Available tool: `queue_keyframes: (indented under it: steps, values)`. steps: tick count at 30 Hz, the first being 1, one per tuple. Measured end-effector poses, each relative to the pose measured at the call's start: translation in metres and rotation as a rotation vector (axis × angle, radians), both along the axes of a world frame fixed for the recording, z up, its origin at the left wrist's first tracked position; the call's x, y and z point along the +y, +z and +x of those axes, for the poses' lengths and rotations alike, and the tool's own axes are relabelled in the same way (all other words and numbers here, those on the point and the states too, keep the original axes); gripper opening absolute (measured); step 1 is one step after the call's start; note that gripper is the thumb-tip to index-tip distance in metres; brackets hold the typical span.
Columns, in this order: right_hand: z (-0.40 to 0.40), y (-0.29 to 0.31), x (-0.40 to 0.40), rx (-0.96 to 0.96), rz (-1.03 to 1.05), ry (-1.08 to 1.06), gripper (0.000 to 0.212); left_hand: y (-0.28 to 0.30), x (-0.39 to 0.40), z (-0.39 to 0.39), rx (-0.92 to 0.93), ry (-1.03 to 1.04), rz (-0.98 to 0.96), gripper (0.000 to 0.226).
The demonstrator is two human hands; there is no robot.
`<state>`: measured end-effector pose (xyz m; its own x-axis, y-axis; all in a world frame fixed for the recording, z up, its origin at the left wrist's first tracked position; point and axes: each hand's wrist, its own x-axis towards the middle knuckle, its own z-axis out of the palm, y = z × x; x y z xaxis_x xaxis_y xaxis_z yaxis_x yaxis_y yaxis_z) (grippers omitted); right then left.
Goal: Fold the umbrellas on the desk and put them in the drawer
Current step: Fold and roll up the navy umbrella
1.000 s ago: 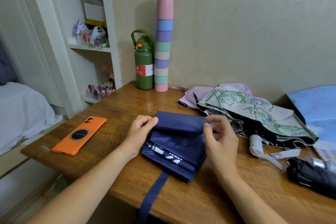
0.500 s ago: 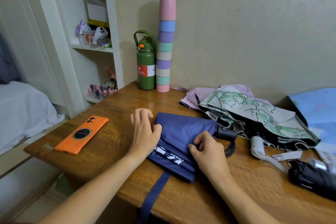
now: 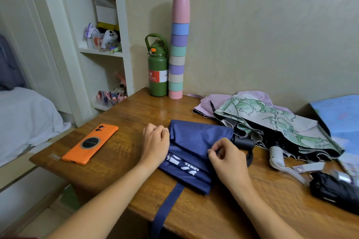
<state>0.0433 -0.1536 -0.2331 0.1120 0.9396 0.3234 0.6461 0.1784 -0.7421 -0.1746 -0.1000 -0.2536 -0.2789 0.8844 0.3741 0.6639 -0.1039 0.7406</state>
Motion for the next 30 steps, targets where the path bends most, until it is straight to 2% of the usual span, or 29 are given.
queue_keyframes:
  steps: [2, 7, 10, 12, 14, 16, 24, 27, 30]
  values:
    - [0.0, 0.004, -0.002, 0.1, 0.069, -0.011, 0.018, 0.002, -0.002, -0.003, -0.129, -0.058, -0.035, 0.032]
    - [-0.002, 0.006, -0.002, 0.219, 0.143, -0.012, 0.017, 0.003, -0.004, -0.004, -0.249, -0.173, 0.08, 0.016]
    - [-0.002, 0.006, -0.002, 0.244, 0.161, -0.009, 0.016, 0.005, -0.006, -0.005, -0.361, -0.226, 0.055, 0.043]
    - [-0.002, 0.005, -0.002, 0.256, 0.166, -0.006, 0.016, 0.003, -0.004, -0.005, -0.326, -0.256, 0.012, 0.04]
    - [-0.001, 0.005, -0.001, 0.263, 0.169, -0.008, 0.016, -0.001, -0.001, -0.006, -0.234, -0.241, 0.005, 0.025]
    - [-0.001, 0.005, 0.0, 0.269, 0.171, -0.008, 0.016, -0.001, 0.0, -0.007, -0.238, -0.217, 0.022, 0.021]
    - [0.002, 0.005, 0.002, 0.269, 0.199, -0.054, 0.015, 0.008, -0.003, -0.007, -0.524, -0.159, 0.054, 0.022]
    - [0.002, 0.004, 0.002, 0.265, 0.174, -0.029, 0.014, 0.01, -0.008, -0.004, -0.422, -0.196, -0.026, 0.039]
    - [0.001, 0.004, 0.001, 0.257, 0.17, -0.019, 0.014, 0.009, -0.006, -0.004, -0.288, -0.139, -0.042, 0.045]
